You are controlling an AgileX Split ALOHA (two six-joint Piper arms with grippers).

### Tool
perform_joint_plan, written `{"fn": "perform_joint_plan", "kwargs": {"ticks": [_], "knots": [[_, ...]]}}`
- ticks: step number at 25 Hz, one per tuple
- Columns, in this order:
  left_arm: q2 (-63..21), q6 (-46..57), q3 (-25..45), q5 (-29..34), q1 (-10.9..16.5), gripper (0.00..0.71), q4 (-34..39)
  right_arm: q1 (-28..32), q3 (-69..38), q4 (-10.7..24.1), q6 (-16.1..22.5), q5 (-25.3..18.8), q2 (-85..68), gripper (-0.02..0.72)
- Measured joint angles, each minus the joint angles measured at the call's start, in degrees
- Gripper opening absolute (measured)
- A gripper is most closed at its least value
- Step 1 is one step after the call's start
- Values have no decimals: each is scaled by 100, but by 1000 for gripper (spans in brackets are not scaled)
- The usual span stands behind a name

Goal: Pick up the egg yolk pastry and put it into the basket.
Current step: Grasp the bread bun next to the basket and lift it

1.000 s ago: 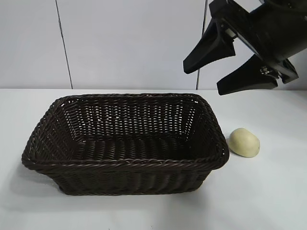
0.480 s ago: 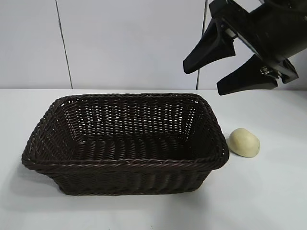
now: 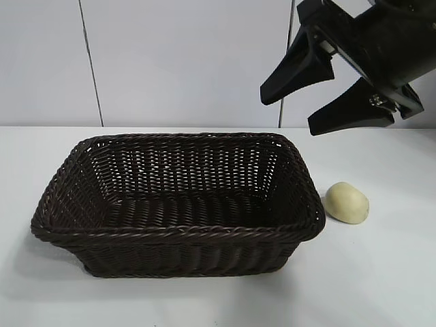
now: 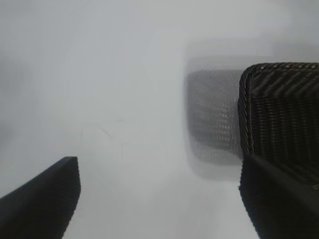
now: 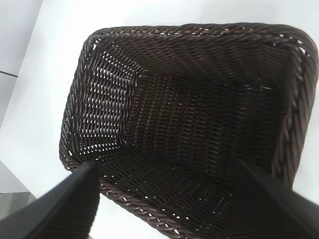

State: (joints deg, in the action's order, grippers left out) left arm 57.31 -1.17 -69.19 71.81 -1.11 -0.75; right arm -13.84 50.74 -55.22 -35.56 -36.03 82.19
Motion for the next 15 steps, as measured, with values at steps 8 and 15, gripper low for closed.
{"fn": "perform_joint_plan", "kwargs": {"ticks": [8,15], "knots": [[-1770,29,1821,24,0,630,0,0,0,0,0,-18,0,540],[-3110,48,3686,-598,0,630,0,0,0,0,0,-18,0,540]]}}
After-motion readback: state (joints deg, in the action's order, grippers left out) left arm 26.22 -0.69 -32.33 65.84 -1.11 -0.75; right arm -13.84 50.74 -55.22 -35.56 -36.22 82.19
